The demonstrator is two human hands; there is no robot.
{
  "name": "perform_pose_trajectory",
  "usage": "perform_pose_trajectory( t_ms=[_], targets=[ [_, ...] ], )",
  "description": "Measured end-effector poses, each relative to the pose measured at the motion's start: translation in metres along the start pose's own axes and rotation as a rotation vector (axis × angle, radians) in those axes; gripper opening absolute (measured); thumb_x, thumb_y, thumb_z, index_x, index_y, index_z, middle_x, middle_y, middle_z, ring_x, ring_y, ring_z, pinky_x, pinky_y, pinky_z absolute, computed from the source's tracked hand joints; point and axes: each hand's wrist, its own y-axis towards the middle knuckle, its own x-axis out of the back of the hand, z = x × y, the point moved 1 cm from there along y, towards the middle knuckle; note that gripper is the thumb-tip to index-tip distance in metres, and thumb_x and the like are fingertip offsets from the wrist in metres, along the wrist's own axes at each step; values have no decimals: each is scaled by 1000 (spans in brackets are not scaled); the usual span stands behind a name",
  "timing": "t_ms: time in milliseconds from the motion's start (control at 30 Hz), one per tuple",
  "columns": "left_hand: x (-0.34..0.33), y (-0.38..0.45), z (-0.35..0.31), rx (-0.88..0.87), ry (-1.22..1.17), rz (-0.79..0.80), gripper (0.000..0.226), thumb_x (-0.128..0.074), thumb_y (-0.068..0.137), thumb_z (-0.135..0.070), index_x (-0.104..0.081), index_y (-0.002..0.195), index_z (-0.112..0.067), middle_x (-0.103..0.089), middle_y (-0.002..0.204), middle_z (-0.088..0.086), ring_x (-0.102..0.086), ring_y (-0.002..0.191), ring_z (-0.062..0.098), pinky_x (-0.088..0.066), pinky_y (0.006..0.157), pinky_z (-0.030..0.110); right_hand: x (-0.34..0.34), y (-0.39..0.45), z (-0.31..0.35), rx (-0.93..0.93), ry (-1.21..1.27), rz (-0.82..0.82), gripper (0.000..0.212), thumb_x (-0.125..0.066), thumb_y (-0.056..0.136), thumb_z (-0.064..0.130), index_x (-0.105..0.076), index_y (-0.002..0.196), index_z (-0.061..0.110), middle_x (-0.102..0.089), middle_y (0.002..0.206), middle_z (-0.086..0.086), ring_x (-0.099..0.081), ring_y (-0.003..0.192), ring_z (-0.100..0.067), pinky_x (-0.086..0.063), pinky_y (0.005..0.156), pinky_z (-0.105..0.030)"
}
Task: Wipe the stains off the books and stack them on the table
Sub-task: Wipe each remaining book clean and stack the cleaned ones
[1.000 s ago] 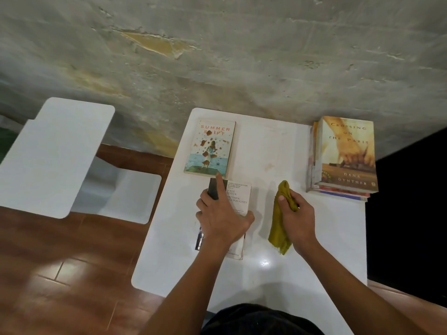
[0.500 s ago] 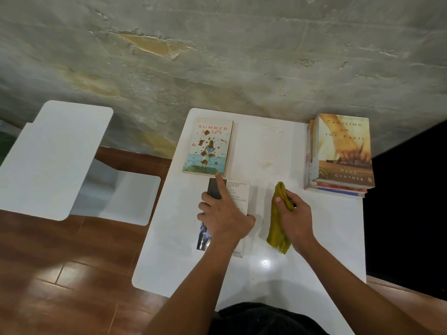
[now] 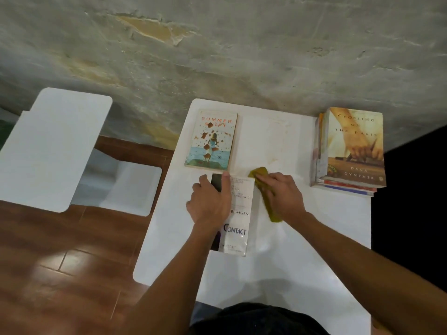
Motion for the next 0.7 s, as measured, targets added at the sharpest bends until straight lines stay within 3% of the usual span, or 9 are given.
perform_pose_trajectory(
  t_ms=[100,200,433,467,533,600,667,700],
  targets=[
    [-7,6,9,-28,-101,67,67,-29,94,-74,-49,126,-19,-56,109,1,-56,96,20,-46,85,40,-6,14,3,111,-86,7,35,-65,95,19,-68,128,31,-66,112,-5,-54,101,-33,-50,78,-37],
    [-8,11,12,-34,-196,76,59,-34,92,-77,-51,109,-23,-61,93,-5,-63,87,19,-54,82,44,-12,30,-3,227,-172,-32,36,-76,86,16,-73,120,28,-67,104,-9,-56,88,-35,-52,72,-38],
    [-11,16,21,36,-161,80,66,-31,86,-85,-57,92,-24,-63,83,-6,-62,77,17,-54,83,44,-5,70,-14,295,-233,5,52,-77,81,6,-69,127,28,-64,112,-10,-52,90,-36,-50,70,-37],
    [-12,15,23,35,-159,78,66,-30,86,-85,-57,91,-25,-63,82,-7,-62,76,16,-55,82,44,-3,78,-16,288,-259,-14,49,-77,82,9,-69,127,28,-62,113,-9,-53,94,-36,-50,73,-37],
    [-17,15,24,31,-150,85,65,-29,86,-85,-56,91,-26,-63,81,-7,-63,76,16,-55,82,45,3,95,-28,211,-339,-54,34,-73,89,36,-68,122,29,-58,111,4,-56,100,-28,-50,85,-36],
    [-19,15,25,34,-151,84,65,-29,85,-86,-56,92,-28,-63,81,-8,-63,76,16,-55,82,45,10,116,-44,153,-426,-98,33,-69,83,58,-61,105,35,-52,101,15,-58,96,-20,-49,91,-40],
    [-19,15,23,35,-154,83,65,-29,85,-86,-56,95,-27,-62,82,-8,-62,77,17,-54,82,44,23,133,-48,74,-448,-96,19,-68,86,42,-62,104,38,-56,110,2,-58,101,-29,-49,92,-45],
    [-20,16,22,34,-157,86,65,-30,86,-85,-56,97,-26,-61,82,-8,-61,78,16,-52,81,42,26,140,-48,54,-408,-54,28,-61,91,25,-65,117,35,-54,118,-10,-54,106,-35,-47,93,-45]
  ],
)
